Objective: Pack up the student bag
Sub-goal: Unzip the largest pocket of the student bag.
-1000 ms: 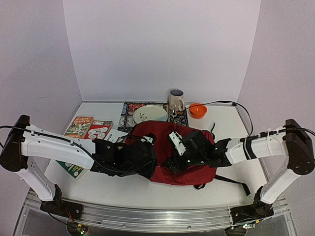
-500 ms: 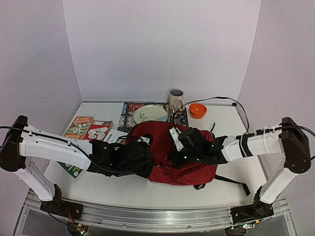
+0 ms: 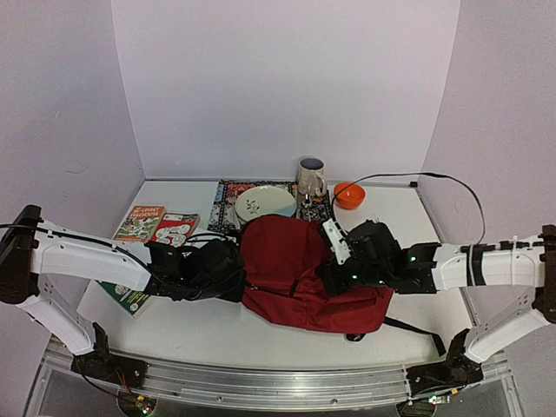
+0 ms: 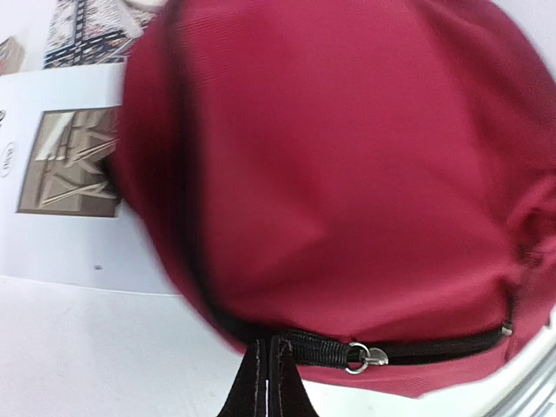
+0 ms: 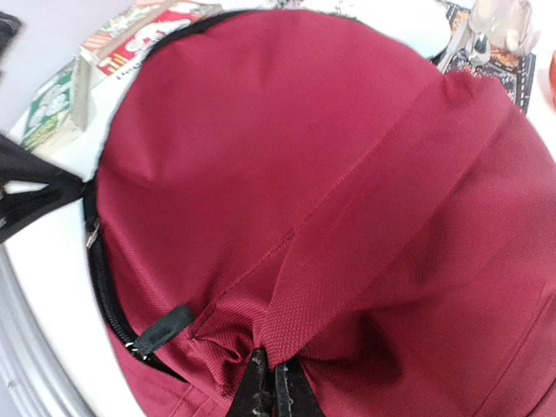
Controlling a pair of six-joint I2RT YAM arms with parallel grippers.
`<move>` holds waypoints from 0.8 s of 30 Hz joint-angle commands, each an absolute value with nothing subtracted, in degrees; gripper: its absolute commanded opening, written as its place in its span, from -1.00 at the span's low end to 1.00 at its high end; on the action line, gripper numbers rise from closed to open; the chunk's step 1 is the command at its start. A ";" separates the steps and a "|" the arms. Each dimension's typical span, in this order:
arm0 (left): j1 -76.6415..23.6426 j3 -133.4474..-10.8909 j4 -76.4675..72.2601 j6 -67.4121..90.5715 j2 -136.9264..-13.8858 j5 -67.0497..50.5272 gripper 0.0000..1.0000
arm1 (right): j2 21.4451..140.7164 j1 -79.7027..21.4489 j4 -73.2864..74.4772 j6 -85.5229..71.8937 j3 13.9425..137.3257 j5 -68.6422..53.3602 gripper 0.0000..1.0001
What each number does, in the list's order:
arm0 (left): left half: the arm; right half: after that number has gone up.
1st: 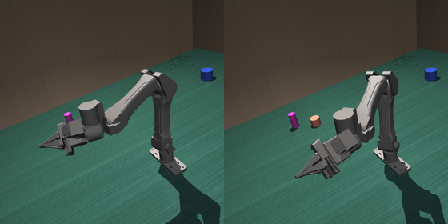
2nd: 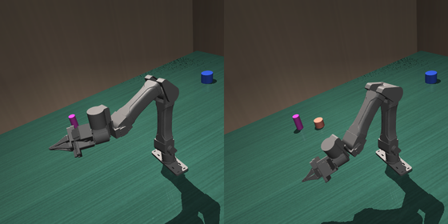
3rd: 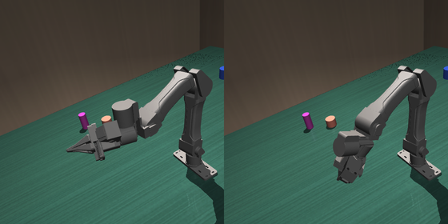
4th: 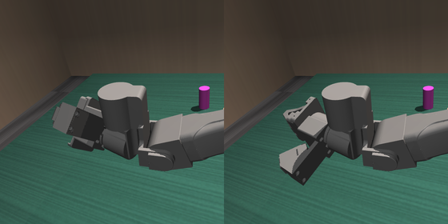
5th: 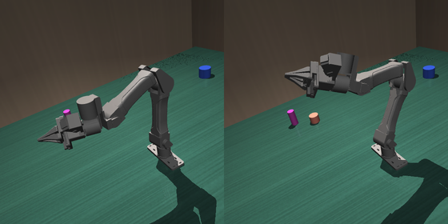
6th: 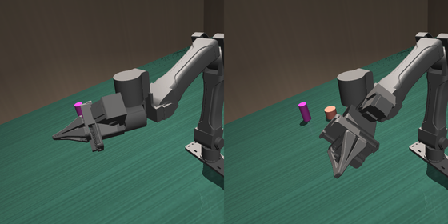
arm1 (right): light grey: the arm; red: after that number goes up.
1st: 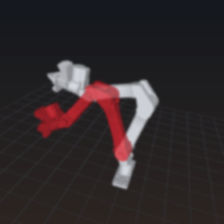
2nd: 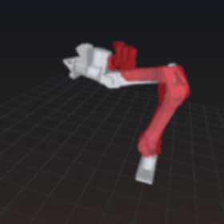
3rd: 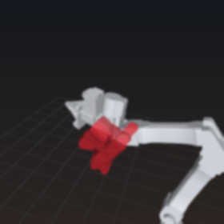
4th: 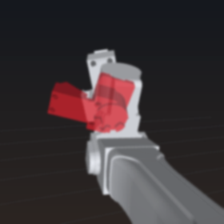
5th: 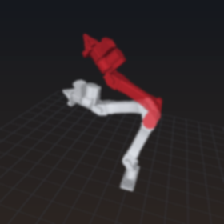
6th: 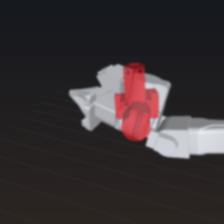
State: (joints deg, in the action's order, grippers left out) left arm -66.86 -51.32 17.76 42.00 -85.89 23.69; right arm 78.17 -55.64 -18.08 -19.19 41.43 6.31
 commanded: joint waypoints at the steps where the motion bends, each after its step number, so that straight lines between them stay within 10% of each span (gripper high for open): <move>1: -64.03 -49.13 17.92 41.98 -82.13 26.71 -1.00 | 70.05 -53.52 -15.57 -15.62 39.43 -0.12 -1.00; 24: -60.28 -51.65 14.20 25.41 -80.06 7.16 -1.00 | 67.66 -47.42 -12.74 -8.96 43.33 4.01 -1.00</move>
